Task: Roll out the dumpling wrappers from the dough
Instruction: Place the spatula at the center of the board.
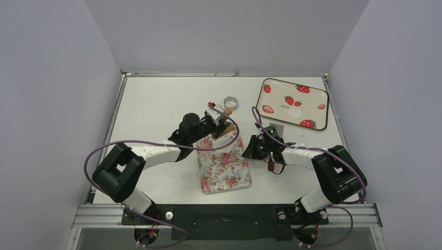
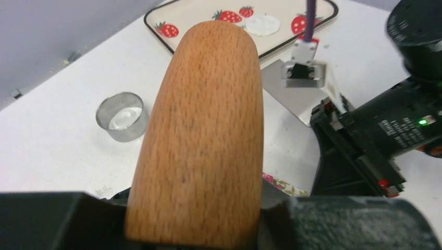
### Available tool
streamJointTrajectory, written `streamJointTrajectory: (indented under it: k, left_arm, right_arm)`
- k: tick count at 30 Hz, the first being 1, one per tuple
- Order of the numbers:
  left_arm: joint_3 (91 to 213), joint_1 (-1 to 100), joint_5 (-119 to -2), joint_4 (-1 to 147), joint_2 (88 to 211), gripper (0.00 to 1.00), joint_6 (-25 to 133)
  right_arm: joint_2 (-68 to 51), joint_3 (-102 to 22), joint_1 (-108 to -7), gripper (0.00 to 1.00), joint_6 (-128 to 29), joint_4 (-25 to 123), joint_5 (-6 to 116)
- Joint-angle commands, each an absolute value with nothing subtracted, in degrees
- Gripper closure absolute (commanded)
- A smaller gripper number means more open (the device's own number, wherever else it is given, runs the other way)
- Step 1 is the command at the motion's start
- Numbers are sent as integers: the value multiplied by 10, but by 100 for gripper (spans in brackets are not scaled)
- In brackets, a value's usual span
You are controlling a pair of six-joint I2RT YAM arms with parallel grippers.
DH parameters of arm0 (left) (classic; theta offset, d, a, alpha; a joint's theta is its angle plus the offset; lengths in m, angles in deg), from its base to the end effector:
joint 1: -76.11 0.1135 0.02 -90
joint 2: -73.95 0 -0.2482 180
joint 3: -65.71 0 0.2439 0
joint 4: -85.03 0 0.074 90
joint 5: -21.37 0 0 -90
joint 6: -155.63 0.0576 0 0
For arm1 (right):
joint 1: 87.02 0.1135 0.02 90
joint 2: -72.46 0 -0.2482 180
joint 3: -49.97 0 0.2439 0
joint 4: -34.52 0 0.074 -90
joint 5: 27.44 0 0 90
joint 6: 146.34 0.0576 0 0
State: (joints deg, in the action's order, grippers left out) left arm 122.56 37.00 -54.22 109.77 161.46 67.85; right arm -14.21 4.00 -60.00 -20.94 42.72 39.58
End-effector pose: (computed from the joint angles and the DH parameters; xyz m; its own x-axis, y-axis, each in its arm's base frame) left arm 0.2611 -0.2307 0.2237 -0.0489 0.0881 -0.9949 0.8055 0.5924 0.0129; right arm 0.2339 0.1445 0.1065 -0.9219 0.1285 -0.3654 -0.1384 0.7718 0.6206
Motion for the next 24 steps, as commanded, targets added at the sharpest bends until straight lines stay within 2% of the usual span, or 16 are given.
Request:
streamJointTrajectory:
  k: [1,6,12,24]
  left_arm:
    - [1241,368,-563,1147,1679,100,683]
    - [1235,344,-577,1153,1709,100,683]
    - [1210,321,-652,1152,1750,100,648]
    - [1115,288,-658,1108,1784,100,591]
  right_arm:
    - [-166,57,-604,100,-221,500,430]
    - [-166,59,-605,100,-220,497,429]
    - [-164,57,-605,100,-224,498,425]
    - [-138,73,-609,100,-217,493,426]
